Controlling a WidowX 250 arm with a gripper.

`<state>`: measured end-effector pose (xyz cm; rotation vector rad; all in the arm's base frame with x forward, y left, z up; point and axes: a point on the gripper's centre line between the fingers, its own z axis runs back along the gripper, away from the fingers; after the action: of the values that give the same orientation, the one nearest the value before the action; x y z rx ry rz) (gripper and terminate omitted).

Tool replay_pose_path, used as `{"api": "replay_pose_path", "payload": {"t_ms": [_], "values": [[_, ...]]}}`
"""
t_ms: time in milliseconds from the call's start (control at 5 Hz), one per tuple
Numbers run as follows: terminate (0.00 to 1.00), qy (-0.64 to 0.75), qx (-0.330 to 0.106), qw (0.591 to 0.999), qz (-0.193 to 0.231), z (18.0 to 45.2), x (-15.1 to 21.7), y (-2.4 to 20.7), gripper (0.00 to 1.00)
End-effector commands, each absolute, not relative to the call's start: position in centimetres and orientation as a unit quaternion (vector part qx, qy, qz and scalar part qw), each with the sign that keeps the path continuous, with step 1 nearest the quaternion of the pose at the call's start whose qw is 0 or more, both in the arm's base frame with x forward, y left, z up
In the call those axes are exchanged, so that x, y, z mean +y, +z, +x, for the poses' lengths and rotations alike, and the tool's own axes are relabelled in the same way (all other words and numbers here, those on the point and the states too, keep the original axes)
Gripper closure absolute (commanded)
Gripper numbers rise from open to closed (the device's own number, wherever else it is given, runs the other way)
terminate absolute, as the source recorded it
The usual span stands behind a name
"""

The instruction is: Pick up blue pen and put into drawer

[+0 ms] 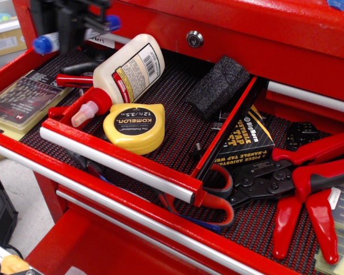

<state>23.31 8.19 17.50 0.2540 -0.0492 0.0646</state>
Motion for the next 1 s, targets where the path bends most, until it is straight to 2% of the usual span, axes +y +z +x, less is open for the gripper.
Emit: {"api": "replay_pose_path", "payload": {"t_ms": [0,200,400,800], "values": [[0.00,0.033,-0.104,0.989,0.095,24.7,0.2,17.8,1.00],[0.00,0.093,-0.129,0.985,0.063,25.3,-2.5,16.1,1.00],[0.00,0.093,-0.129,0.985,0.063,25.3,-2.5,16.1,0.00],[0.00,0.093,-0.129,0.985,0.063,25.3,-2.5,16.1,0.00]]}}
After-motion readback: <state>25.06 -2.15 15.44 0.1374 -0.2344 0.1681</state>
